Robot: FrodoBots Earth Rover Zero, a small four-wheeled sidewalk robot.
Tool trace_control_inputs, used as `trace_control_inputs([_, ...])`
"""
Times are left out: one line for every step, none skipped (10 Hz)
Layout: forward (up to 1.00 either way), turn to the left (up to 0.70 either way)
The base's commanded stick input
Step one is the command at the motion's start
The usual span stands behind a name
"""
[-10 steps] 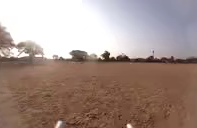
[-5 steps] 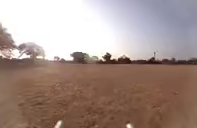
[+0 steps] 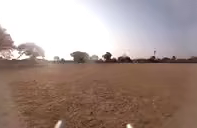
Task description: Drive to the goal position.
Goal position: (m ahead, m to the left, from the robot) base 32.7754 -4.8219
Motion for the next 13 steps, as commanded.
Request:
trace_control_inputs([0.7,0.0])
trace_control_inputs([0.7,0.0])
trace_control_inputs([0.7,0.0])
trace_control_inputs([0.7,0.0])
trace_control_inputs([0.7,0.0])
trace_control_inputs([0.7,0.0])
trace_control_inputs([0.7,0.0])
trace_control_inputs([0.7,0.0])
trace_control_inputs([0.7,0.0])
trace_control_inputs([0.7,0.0])
trace_control_inputs([0.7,0.0])
trace_control_inputs([0.7,0.0])
trace_control_inputs([0.7,0.0])
